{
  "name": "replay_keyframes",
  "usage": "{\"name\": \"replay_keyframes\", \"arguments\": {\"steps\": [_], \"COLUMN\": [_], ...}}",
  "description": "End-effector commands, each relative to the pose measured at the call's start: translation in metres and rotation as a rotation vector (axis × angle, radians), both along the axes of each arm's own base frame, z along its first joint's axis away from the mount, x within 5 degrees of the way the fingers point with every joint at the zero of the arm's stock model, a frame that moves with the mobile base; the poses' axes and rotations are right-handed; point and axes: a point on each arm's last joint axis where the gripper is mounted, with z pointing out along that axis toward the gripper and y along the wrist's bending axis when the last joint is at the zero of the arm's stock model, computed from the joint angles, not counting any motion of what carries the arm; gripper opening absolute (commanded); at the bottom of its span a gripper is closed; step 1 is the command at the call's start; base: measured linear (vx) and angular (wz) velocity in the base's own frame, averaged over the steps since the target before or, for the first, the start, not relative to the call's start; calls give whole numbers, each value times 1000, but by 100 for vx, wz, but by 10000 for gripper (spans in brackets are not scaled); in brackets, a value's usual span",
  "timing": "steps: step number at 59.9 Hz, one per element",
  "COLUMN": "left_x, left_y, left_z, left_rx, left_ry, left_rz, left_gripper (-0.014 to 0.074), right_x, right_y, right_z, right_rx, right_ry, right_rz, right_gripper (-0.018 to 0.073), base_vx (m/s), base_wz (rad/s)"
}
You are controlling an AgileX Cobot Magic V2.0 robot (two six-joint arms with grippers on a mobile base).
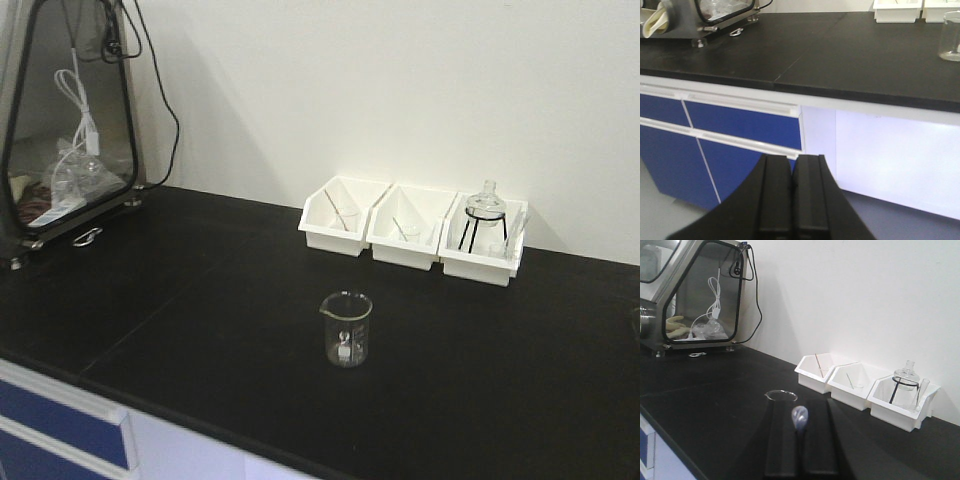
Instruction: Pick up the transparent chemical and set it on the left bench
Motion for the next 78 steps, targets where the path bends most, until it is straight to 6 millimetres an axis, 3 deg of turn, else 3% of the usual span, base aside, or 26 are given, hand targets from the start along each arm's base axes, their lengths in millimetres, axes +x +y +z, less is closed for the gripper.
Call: {"name": "replay_keyframes", "arguments": {"steps": [1,42,78], "left_x": [-1,-1,-1], "left_y": [0,0,0], "left_z": [3,3,3], "left_rx": [-14,-14,-14], "left_ry": [-81,-81,-81], "left_rz": [-1,-1,-1], "left_gripper": [-3,-3,-3], "right_x": [-1,-1,-1], "right_y": [3,3,3], "right_z": [16,16,16], "right_rx": [29,29,29], "right_ry": [-88,-88,-88], "right_rz": [31,31,31], "right_gripper": [-3,-3,-3], "base_vx": [36,27,7], "base_wz": [-10,-15,-8]}}
